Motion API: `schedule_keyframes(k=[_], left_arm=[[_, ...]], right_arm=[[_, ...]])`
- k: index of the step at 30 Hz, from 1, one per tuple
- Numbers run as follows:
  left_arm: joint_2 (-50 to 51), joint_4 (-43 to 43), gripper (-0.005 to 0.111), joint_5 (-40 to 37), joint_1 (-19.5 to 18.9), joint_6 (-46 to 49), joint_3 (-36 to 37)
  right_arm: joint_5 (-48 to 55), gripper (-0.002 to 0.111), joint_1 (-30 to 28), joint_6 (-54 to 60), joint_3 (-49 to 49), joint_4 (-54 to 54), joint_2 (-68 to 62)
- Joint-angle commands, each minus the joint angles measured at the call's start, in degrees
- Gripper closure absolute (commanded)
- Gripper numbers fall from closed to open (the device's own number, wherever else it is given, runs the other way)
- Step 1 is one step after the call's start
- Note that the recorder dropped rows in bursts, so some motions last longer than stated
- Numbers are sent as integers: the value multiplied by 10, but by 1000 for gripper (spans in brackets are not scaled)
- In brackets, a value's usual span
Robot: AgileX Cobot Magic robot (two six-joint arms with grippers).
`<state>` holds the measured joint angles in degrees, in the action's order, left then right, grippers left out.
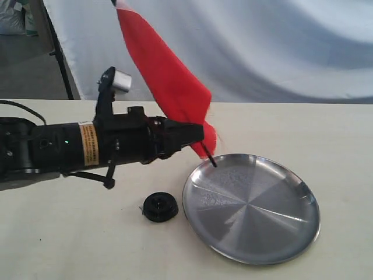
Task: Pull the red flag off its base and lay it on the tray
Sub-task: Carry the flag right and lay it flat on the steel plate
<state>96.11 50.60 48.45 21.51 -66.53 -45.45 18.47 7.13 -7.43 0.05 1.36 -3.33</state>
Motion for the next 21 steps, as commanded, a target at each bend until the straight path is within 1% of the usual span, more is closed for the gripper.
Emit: schedule_keyframes(k=[1, 2, 3, 4, 5, 6, 9, 10, 12, 19, 21], left_arm=[[74, -76, 107, -13, 95, -48, -42], [95, -76, 107, -16, 110, -63, -56], [134, -76, 107, -16, 133, -89, -85], [155, -76, 107, -16, 145, -100, -100], [194, -76, 107, -16, 162, -116, -131], [221, -76, 107, -16, 171, -133, -153], [267, -76, 107, 8, 178, -197, -189], [281, -77, 107, 29, 178, -220, -194], [297, -77, 107, 40, 178, -262, -197], [301, -77, 107, 18, 178, -262, -197], [301, -76, 105, -2, 178, -253, -197]], right_arm=[[-6, 109, -1, 1, -1, 3, -2], [-6, 109, -1, 1, -1, 3, -2], [-6, 109, -1, 1, -1, 3, -2], [-6, 109, -1, 1, -1, 3, -2], [-6, 109, -1, 1, -1, 3, -2], [-6, 109, -1, 1, -1, 3, -2], [-6, 109, -1, 1, -1, 3, -2], [-6, 109, -1, 1, -1, 3, -2], [-6, 109, -1, 1, -1, 3, -2], [-6, 109, -1, 1, -1, 3, -2], [-6, 109, -1, 1, -1, 3, -2]])
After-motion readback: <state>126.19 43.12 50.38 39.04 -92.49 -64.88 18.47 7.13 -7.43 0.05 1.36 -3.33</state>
